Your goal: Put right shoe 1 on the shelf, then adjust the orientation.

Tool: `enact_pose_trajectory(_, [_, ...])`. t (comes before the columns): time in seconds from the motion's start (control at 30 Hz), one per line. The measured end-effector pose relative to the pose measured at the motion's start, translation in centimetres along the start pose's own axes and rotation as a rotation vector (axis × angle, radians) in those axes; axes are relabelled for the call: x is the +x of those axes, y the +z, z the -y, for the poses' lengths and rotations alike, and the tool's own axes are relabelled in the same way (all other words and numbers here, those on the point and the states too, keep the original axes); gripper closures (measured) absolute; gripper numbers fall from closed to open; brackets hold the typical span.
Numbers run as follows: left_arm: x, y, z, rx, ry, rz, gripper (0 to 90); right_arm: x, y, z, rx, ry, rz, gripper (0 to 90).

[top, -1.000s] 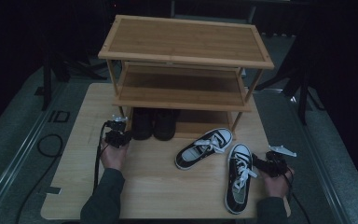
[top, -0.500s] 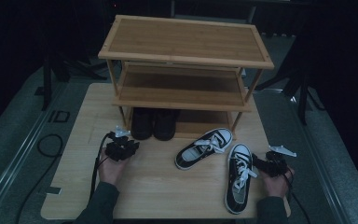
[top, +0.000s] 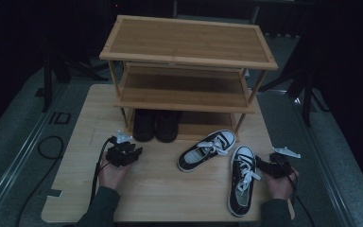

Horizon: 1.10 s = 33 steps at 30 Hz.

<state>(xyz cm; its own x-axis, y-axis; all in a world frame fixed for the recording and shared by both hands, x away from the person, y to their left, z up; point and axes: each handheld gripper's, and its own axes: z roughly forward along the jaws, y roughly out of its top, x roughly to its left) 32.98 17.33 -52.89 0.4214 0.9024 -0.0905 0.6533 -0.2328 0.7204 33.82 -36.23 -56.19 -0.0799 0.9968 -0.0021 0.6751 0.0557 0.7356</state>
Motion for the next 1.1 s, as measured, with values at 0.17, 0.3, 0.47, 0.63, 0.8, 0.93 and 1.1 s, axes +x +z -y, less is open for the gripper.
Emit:
enact_pose_trajectory(0.17, [-0.2,0.5,0.3,0.020,0.010,0.002,62.9,0.0,0.0,0.0,-0.003,0.000,-0.002,27.3])
enact_pose_trajectory(0.3, [-0.5,0.8,0.3,0.031,0.024,0.000,62.3,0.0,-0.1,0.1,0.000,-0.005,-0.005,28.2])
enact_pose_trajectory(0.47, [-0.5,1.0,0.4,0.035,0.025,-0.004,62.0,0.2,-0.7,-0.1,0.003,-0.003,-0.020,40.1])
enact_pose_trajectory(0.63, [-0.4,0.9,0.4,0.039,0.023,0.003,62.1,0.4,-2.5,-1.0,-0.073,-0.013,-0.019,51.4])
enact_pose_trajectory(0.8, [-0.4,0.8,0.5,0.041,0.028,0.004,62.4,1.3,-4.0,-1.9,-0.138,-0.083,-0.006,61.3])
enact_pose_trajectory(0.93, [-0.5,1.0,0.5,0.049,0.031,0.005,62.3,2.1,-4.7,-3.0,-0.161,-0.141,-0.017,64.7])
enact_pose_trajectory(1.1, [-0.6,1.2,0.6,0.056,0.035,0.000,62.2,3.5,-5.4,-4.5,-0.169,-0.242,-0.047,72.5])
